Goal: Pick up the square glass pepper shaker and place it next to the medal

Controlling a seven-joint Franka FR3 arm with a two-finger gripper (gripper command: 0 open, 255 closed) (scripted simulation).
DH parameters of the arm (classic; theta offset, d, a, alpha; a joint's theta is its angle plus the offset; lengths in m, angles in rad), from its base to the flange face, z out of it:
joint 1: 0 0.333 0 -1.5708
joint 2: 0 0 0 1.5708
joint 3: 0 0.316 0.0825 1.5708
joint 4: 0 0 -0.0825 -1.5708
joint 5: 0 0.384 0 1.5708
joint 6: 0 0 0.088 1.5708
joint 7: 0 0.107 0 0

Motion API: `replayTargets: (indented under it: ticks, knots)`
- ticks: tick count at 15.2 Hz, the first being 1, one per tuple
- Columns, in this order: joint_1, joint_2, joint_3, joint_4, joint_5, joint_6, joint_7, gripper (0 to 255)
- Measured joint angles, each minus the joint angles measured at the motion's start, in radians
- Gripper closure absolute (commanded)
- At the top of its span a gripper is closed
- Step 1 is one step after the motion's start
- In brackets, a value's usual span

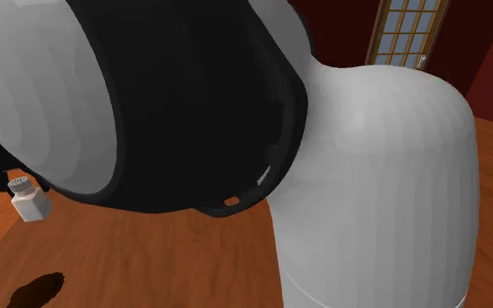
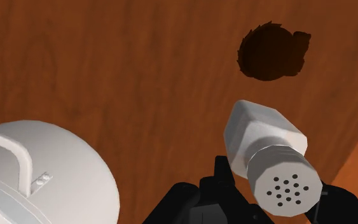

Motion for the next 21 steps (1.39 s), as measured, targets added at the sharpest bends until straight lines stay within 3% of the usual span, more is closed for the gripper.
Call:
replayTargets:
  ticks: [4,6,21]
  knots:
    - [0.072,0.129,0.018,0.181,-0.048,-0.067,0.077,255]
    - [0.085,0.154,0.019,0.198,-0.057,-0.062,0.092,255]
    - [0.082,0.186,0.011,0.045,-0.078,0.119,0.124,255]
